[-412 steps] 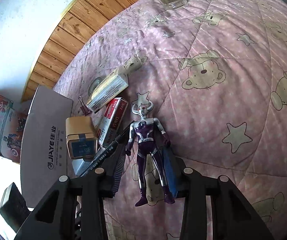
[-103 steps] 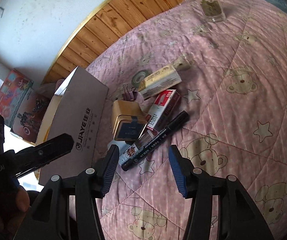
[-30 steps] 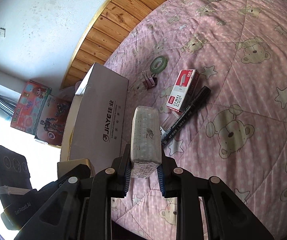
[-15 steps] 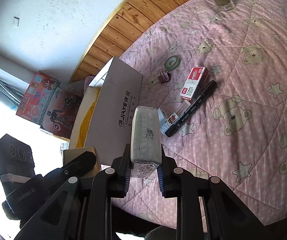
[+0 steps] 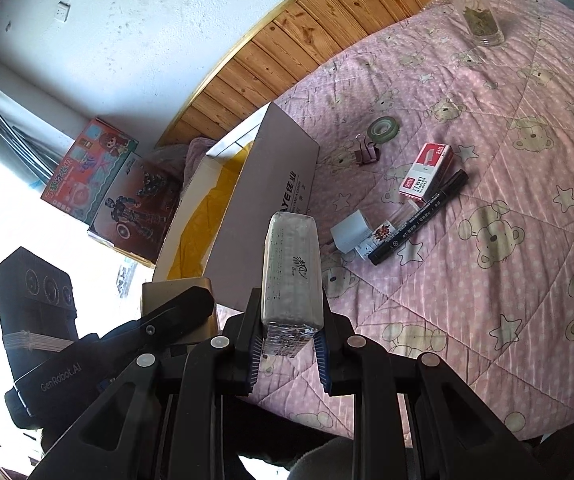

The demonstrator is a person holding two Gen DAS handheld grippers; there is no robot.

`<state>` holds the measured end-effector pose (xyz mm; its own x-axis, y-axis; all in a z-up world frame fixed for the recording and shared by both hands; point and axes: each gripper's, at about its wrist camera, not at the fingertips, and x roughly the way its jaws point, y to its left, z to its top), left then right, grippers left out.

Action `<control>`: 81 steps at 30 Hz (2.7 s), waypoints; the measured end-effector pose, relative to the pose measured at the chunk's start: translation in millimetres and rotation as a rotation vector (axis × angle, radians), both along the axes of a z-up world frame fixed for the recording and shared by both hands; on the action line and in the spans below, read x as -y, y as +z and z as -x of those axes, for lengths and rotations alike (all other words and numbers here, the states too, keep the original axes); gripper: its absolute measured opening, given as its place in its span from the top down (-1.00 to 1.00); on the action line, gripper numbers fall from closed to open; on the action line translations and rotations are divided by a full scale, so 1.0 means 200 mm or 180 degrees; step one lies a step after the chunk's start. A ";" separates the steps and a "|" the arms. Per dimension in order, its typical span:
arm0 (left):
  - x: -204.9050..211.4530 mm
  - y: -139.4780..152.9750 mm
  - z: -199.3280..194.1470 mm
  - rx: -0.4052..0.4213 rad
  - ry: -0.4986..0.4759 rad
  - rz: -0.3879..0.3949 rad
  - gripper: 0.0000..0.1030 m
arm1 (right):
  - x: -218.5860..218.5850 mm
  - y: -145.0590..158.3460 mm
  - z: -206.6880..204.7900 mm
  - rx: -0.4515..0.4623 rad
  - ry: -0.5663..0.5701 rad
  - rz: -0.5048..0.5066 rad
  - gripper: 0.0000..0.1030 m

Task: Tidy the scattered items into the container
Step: 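Lift the gold case and tissue pack and carry both toward the white box, then move both held items over the white box interior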

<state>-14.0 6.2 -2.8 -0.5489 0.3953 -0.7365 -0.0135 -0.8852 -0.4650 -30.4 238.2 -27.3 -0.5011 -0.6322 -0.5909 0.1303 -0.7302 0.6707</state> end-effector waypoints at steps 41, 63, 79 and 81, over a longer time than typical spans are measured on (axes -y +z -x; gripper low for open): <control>0.55 0.09 -0.03 -0.0203 0.0605 -0.0310 -0.07 | 0.57 0.29 0.12 -0.0383 0.0621 -0.0412 0.53; 0.79 0.08 0.13 -0.0165 0.0848 -0.0292 -0.07 | 0.78 0.34 0.34 -0.0430 0.0797 -0.0540 0.53; 0.87 0.05 0.31 -0.0060 0.0875 -0.0166 -0.07 | 0.85 0.35 0.56 -0.0376 0.0837 -0.0634 0.53; 0.88 0.04 0.32 -0.0038 0.0884 -0.0167 -0.07 | 0.86 0.36 0.59 -0.0368 0.0848 -0.0647 0.53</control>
